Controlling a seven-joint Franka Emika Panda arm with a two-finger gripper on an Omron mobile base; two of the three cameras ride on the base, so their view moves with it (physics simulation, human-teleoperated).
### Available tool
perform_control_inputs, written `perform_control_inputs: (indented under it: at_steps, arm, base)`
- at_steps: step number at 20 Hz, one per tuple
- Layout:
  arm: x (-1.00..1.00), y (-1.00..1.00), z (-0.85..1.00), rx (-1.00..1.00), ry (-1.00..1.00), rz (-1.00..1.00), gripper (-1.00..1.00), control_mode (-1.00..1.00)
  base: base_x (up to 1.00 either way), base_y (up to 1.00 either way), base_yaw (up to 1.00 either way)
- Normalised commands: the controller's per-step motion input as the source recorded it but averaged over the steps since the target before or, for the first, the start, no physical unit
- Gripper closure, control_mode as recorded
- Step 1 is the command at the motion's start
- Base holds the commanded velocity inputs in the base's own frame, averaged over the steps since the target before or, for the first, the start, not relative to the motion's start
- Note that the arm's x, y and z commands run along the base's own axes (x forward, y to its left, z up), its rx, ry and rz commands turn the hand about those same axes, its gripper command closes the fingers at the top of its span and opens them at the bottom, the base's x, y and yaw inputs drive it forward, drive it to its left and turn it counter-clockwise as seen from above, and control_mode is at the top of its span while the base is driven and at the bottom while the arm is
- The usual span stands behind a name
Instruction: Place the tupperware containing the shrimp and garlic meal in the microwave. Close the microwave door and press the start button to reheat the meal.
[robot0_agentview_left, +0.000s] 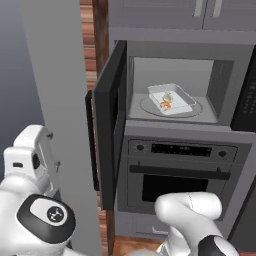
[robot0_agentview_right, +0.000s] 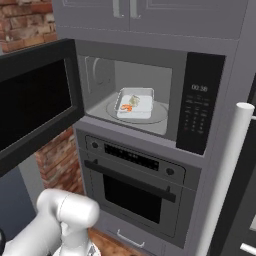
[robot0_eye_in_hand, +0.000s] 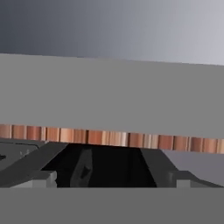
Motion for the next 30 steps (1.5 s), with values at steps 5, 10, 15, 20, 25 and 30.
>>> perform_control_inputs:
  at_steps: [5,10,15,20,25,30]
  arm:
    - [0.63,0.2,-0.03,-0.12,0.0,-0.14,-1.0,-1.0]
    - [0.67,0.03,-0.05,-0.08,0.0,-0.15,-1.0,-1.0]
    - [0.43,-0.15,-0.07,-0.02,0.0,-0.18,-1.0,-1.0]
    - [0.16,-0.61,-0.06,0.0,0.0,-0.16,-1.0,-1.0]
    - [0.0,-0.96,-0.06,0.0,-0.01,-0.12,-1.0,-1.0]
    - [-0.06,-1.0,-0.08,0.0,-0.04,-0.09,-1.0,-1.0]
  base:
    - [0.0,0.0,0.0]
    - [0.0,0.0,0.0]
    - [0.0,0.0,0.0]
    - [0.0,0.0,0.0]
    - [0.0,0.0,0.0]
    - [0.0,0.0,0.0]
